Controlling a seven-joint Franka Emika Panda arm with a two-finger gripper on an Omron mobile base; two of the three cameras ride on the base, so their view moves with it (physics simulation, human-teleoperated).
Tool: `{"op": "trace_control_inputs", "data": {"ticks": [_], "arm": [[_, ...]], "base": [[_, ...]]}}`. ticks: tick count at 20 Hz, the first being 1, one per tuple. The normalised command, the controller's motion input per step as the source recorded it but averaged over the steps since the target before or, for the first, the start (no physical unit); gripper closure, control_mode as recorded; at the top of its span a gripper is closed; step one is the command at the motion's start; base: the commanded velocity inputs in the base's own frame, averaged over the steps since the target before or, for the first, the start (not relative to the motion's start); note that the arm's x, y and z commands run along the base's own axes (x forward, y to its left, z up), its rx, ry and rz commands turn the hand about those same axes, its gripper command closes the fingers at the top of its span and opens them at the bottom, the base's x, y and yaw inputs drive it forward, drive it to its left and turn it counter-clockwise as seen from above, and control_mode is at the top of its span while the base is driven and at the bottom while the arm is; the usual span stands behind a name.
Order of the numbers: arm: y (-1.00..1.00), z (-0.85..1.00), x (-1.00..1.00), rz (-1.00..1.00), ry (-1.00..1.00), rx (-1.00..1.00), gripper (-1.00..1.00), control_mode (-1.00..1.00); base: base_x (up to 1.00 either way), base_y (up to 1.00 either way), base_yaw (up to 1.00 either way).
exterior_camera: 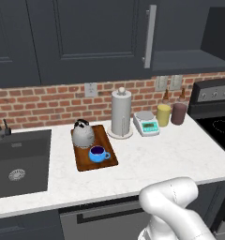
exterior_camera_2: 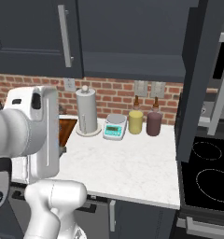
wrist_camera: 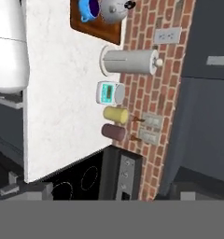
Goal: Pick the kettle from the counter and place it on the tray. Then pick the mug from the cabinet and place it on the tray. Then close the cabinet doors.
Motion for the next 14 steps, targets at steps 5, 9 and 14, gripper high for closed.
{"op": "trace_control_inputs", "data": {"ticks": [5, 9, 14], "arm": [[-0.78, 0.01, 0.04, -0.32, -0.14, 0.01, -1.00, -1.00], [-0.76, 0.06, 0.07, -0.36, -0.06, 0.00, -1.00, -1.00], [-0.73, 0.15, 0.02, -0.36, -0.14, 0.01, -1.00, -1.00]], "base": [[0.00, 0.00, 0.00], [0.00, 0.00, 0.00], [0.00, 0.00, 0.00]]}}
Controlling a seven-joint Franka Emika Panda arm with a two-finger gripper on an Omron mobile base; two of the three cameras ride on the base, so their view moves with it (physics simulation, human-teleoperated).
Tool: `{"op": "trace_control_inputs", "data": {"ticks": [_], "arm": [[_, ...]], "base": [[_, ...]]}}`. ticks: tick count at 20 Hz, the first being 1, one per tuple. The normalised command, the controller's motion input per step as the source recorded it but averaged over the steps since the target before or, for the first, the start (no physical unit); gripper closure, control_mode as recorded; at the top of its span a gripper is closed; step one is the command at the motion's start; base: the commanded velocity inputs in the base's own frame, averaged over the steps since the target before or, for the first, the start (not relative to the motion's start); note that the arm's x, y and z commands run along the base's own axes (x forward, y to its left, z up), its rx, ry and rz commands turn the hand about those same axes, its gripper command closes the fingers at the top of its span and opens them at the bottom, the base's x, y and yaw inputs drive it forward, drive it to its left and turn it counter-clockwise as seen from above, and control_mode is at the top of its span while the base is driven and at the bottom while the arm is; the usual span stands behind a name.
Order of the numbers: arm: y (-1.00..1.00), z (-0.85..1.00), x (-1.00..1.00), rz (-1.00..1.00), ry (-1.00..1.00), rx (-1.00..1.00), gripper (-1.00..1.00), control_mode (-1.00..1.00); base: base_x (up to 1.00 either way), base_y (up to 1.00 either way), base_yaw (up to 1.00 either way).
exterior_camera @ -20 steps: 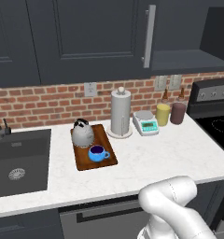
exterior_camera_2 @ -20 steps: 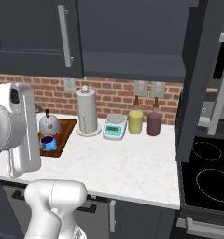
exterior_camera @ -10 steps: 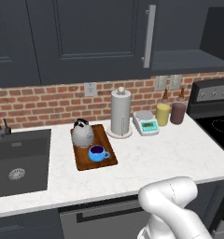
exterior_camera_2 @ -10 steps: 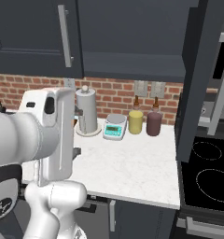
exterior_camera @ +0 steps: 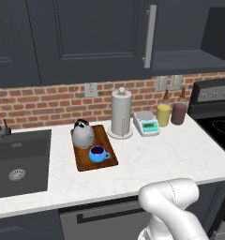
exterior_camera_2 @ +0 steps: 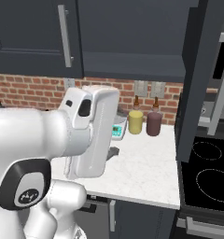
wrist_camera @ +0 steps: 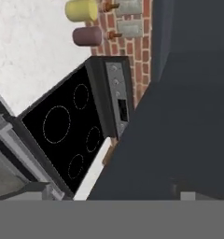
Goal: Pick the kettle from the counter and place it on the tray. Then pick the mug from the cabinet and place it on the tray. Then close the cabinet doors.
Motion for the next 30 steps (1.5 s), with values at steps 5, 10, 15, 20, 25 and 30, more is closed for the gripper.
{"op": "trace_control_inputs", "data": {"ticks": [5, 10, 15, 20, 25, 30], "arm": [[-0.65, 0.18, -0.24, -0.25, -0.21, 0.00, -1.00, -1.00], [-0.53, 0.12, -0.47, -0.06, -0.14, 0.00, -1.00, -1.00], [-0.28, 0.16, -0.64, -0.01, -0.08, 0.00, -1.00, -1.00], [-0.27, 0.19, -0.53, -0.09, -0.05, 0.00, -1.00, -1.00], [-0.35, 0.24, -0.40, -0.14, 0.00, 0.00, -1.00, -1.00], [-0.42, 0.17, -0.14, -0.09, -0.02, 0.00, -1.00, -1.00]], "base": [[0.00, 0.00, 0.00], [0.00, 0.00, 0.00], [0.00, 0.00, 0.00], [0.00, 0.00, 0.00], [0.00, 0.00, 0.00], [0.00, 0.00, 0.00]]}}
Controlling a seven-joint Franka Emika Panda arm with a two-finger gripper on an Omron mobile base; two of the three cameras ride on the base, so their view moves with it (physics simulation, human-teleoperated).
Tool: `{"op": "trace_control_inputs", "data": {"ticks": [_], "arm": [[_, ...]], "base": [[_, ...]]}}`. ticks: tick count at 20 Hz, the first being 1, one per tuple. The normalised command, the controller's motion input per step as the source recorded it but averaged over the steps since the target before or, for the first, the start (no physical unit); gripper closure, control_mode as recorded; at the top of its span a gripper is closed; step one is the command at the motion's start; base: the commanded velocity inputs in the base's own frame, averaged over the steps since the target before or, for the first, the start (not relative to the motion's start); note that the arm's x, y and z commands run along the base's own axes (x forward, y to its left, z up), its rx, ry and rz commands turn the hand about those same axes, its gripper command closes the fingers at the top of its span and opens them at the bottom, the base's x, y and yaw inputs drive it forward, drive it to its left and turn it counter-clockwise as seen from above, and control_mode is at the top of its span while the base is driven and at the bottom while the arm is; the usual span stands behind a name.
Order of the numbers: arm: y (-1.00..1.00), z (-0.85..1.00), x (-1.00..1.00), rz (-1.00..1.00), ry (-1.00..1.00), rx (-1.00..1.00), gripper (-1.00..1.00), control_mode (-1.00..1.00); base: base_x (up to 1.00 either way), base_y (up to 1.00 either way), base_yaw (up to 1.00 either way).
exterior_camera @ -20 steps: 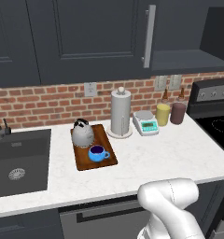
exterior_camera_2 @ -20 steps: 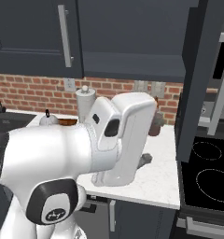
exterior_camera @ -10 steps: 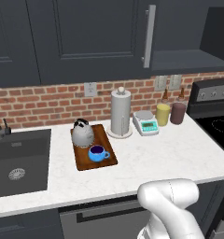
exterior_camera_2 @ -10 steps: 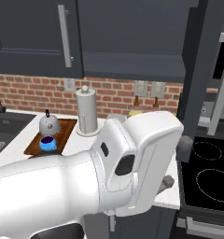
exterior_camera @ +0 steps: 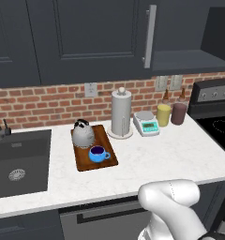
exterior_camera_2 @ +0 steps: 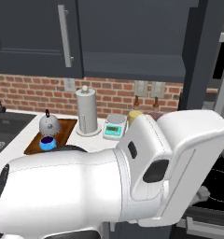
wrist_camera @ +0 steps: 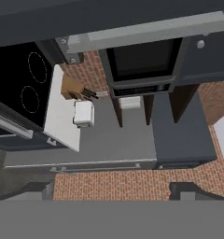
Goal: Pick the kettle from the counter and place it on the tray. Then pick the mug from the cabinet and place it on the tray. Then close the cabinet doors.
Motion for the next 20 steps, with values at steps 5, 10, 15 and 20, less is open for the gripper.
{"op": "trace_control_inputs", "data": {"ticks": [5, 10, 15, 20], "arm": [[-0.23, 0.03, 0.24, -0.01, -0.01, -0.01, -1.00, -1.00], [-0.25, 0.00, 0.38, 0.03, -0.05, 0.00, -1.00, -1.00], [-0.28, 0.00, 0.31, 0.04, -0.01, -0.01, -1.00, -1.00], [-0.14, 0.00, 0.40, 0.00, 0.01, -0.10, -1.00, -1.00]], "base": [[0.00, 0.00, 0.00], [0.00, 0.00, 0.00], [0.00, 0.00, 0.00], [0.00, 0.00, 0.00]]}}
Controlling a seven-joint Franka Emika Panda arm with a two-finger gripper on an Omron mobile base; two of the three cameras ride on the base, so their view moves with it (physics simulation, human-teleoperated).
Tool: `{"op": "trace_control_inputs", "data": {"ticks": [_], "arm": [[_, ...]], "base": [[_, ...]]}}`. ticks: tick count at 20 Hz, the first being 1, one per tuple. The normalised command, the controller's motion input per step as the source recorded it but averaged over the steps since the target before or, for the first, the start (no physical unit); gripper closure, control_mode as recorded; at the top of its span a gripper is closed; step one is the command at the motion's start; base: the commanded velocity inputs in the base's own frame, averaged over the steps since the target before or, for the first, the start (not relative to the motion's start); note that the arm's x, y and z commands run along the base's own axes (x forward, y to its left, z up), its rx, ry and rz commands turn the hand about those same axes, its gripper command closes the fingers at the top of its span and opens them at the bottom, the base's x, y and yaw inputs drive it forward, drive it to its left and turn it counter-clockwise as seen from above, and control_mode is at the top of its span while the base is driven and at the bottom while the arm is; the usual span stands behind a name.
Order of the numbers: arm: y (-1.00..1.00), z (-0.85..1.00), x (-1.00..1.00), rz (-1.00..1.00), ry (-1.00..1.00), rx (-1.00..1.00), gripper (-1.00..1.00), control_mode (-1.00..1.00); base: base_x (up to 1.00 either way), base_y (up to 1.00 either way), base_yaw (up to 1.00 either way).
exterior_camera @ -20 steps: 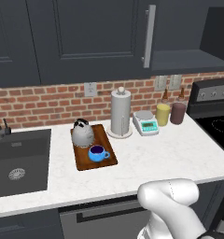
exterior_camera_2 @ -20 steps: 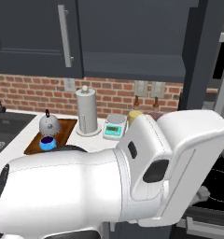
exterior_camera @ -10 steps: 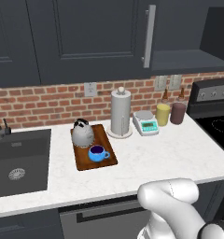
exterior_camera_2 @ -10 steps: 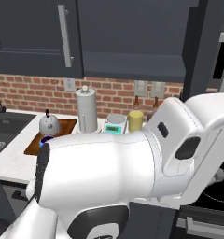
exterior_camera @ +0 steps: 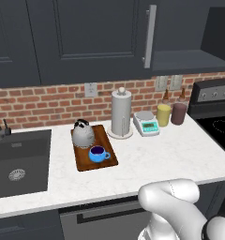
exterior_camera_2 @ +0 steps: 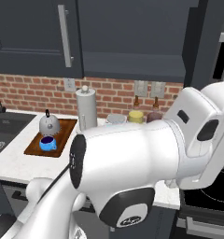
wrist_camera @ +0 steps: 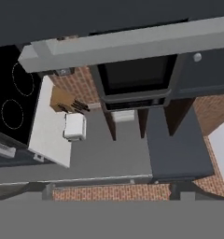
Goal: Pick the kettle from the counter and place it on the tray. Then pick the mug from the cabinet and place it on the tray. Then close the cabinet doors.
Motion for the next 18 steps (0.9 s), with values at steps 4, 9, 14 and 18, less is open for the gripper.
{"op": "trace_control_inputs", "data": {"ticks": [4, 9, 14, 18], "arm": [[-0.05, -0.01, 0.60, 0.00, 0.03, -0.09, -1.00, -1.00], [-0.03, -0.06, 0.51, 0.07, 0.06, -0.04, -1.00, -1.00], [0.07, -0.02, 0.39, 0.11, 0.00, -0.07, -1.00, -1.00], [0.07, 0.00, 0.36, 0.10, 0.03, -0.05, -1.00, -1.00]], "base": [[0.00, 0.00, 0.00], [0.00, 0.00, 0.00], [0.00, 0.00, 0.00], [0.00, 0.00, 0.00]]}}
